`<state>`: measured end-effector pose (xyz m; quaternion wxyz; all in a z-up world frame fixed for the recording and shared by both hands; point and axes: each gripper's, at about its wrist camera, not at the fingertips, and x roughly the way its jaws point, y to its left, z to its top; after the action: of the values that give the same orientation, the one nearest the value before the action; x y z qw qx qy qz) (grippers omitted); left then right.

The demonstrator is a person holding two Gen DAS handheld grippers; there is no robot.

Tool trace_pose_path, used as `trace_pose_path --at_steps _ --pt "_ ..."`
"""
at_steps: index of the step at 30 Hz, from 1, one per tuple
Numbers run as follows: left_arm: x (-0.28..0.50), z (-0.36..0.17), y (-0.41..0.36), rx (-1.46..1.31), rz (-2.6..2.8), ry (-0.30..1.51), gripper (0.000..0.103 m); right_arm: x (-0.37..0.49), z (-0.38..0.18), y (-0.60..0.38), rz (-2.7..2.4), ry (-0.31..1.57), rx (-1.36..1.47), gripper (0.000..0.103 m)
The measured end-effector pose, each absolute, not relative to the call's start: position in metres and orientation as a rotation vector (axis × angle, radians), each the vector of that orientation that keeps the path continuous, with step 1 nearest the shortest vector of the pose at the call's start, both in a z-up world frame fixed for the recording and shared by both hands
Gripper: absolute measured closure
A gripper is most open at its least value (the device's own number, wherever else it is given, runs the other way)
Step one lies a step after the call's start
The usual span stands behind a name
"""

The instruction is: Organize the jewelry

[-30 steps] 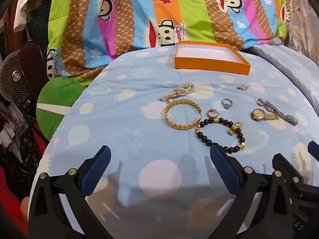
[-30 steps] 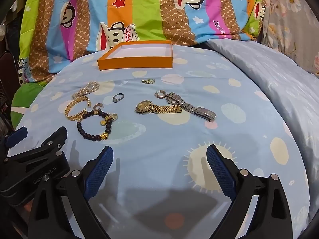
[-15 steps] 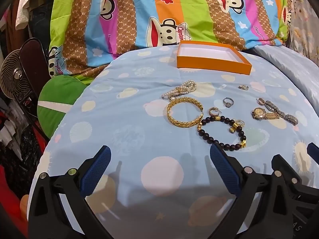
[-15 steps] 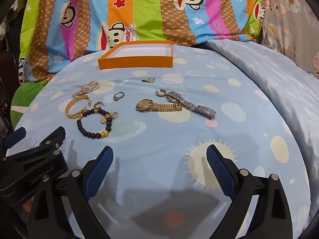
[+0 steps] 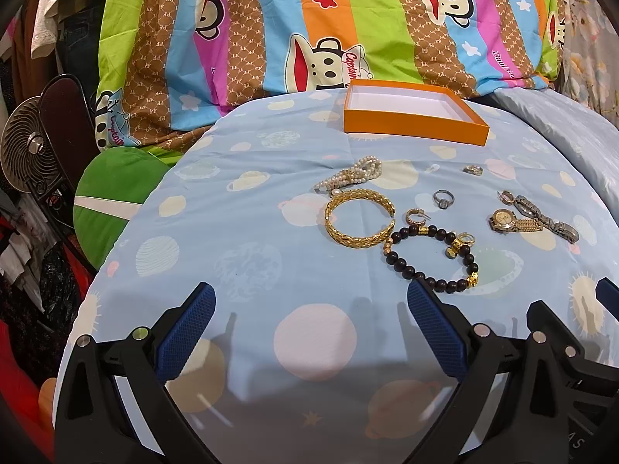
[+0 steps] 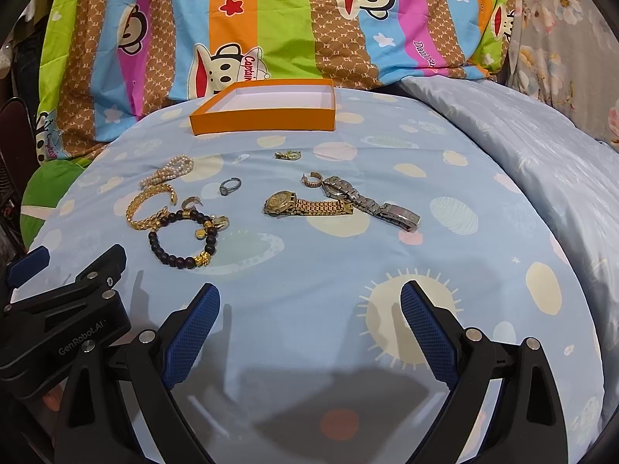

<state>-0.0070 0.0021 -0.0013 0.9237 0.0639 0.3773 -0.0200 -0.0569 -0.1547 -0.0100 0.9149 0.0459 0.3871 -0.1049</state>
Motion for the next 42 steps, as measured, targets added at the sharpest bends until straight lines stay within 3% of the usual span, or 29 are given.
trace_pose_path --at_steps 42 --pt "-0.0068 -0.0014 0.0018 0.134 -0.038 0.776 0.006 -0.057 -0.0103 -0.154 -0.21 0.797 0.092 0.01"
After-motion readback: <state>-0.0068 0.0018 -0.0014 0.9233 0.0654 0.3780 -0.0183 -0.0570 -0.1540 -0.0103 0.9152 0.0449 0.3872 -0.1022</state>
